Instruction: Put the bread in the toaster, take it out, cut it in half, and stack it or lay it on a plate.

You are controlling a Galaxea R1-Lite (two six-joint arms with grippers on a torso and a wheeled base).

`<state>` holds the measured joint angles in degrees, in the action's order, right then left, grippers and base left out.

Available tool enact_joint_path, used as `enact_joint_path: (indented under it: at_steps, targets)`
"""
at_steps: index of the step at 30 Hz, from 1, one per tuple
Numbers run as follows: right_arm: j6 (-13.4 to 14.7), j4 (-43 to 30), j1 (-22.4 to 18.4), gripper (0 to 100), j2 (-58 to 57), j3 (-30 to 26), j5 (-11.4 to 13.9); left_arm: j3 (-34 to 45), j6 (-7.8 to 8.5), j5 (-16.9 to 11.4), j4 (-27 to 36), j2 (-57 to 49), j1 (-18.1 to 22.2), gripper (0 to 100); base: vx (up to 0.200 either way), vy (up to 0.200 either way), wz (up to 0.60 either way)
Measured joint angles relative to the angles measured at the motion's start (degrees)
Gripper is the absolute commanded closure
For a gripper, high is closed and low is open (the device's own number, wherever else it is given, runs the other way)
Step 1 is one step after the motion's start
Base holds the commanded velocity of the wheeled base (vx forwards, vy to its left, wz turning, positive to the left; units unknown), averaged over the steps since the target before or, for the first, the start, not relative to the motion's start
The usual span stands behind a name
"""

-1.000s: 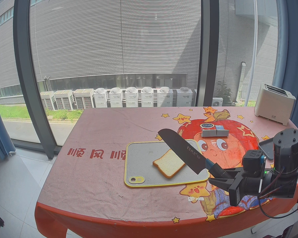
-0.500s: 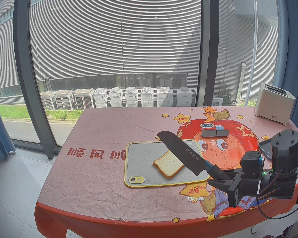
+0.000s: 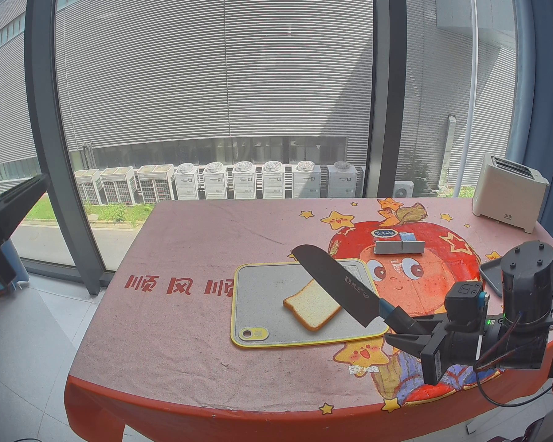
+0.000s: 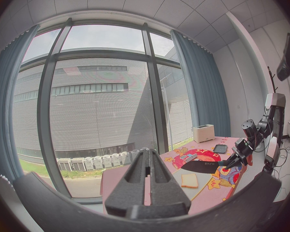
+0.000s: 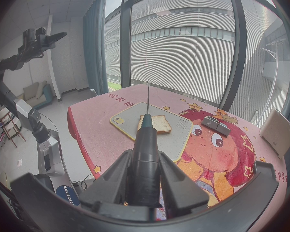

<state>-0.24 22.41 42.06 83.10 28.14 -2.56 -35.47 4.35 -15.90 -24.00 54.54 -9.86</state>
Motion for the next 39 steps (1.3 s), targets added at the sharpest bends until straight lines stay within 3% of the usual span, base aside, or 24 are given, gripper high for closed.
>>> enact_joint_path:
  at_steps: [10, 23, 25, 29, 31, 39]
  targets:
    - [0.0, 0.0, -0.5, 100, 1.7, 0.5, -0.3, -8.7, -0.63, -2.6, -2.9, 12.1, -2.6, 100, 0.000, 0.000, 0.00]
    - [0.0, -2.2, 1.3, 100, 4.3, 2.0, -2.2, -12.0, -0.79, -2.9, -3.0, 22.6, -12.3, 100, 0.000, 0.000, 0.00]
    - [0.0, -2.7, 1.3, 100, 4.6, 2.3, -2.2, -12.0, -1.49, -2.9, -3.1, 23.6, -13.8, 100, 0.000, 0.000, 0.00]
    - [0.1, -3.1, 1.3, 100, 4.8, 2.6, -2.3, -12.2, -5.30, -2.9, -3.2, 24.9, -16.0, 100, 0.000, 0.000, 0.00]
    - [0.1, -3.3, 1.2, 100, 4.9, 2.6, -2.3, -12.8, -6.45, -2.7, -3.3, 26.0, -17.4, 100, 0.000, 0.000, 0.00]
    - [0.0, -3.3, 0.8, 100, 5.2, 3.0, -3.0, -13.0, -6.73, -2.7, -8.5, 30.0, -19.5, 100, 0.000, 0.000, 0.00]
